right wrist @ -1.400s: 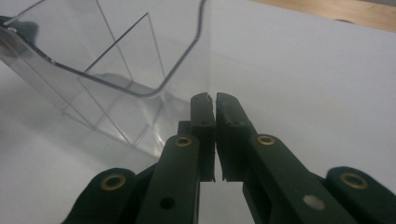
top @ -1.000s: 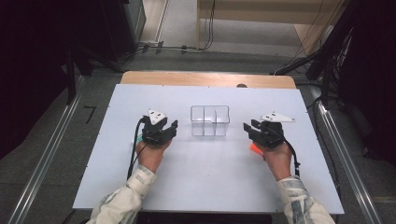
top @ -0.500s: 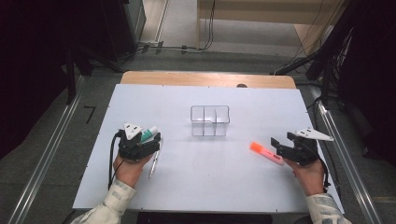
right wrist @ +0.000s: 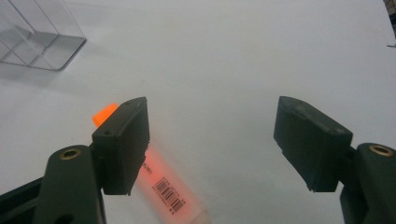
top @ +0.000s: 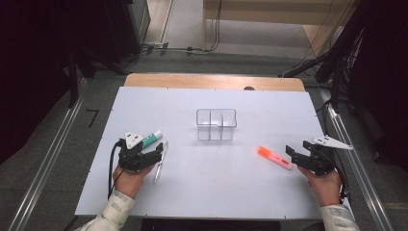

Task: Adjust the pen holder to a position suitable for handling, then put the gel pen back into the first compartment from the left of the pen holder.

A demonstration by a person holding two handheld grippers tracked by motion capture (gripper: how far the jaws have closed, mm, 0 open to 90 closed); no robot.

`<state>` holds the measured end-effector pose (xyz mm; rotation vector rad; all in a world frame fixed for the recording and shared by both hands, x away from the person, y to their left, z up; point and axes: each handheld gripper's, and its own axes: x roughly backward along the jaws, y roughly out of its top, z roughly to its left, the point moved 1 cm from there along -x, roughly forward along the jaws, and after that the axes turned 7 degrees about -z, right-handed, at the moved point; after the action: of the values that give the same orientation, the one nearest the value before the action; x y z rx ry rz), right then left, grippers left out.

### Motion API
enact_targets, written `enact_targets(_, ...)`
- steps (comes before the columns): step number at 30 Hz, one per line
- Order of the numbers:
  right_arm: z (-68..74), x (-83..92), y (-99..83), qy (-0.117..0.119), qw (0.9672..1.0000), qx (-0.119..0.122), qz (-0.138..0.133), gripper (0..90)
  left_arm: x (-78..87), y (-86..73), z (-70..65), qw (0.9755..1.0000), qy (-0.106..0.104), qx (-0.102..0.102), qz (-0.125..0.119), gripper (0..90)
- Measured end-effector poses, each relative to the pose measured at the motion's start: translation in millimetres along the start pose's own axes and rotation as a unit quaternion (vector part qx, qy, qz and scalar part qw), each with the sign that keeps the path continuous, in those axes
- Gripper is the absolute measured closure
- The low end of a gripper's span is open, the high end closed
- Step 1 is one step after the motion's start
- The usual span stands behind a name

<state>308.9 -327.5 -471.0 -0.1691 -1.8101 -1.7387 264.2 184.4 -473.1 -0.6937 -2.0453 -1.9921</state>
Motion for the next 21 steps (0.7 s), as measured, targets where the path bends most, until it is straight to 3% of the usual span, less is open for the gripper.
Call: enact_targets(21, 1.4, -3.6, 1.3, 0.002, 1.0000, 0.001, 0.003, 25.4, -2.9, -6.2, -0.2, 0.9999, -0.009, 0.002, 0.012, 24.1)
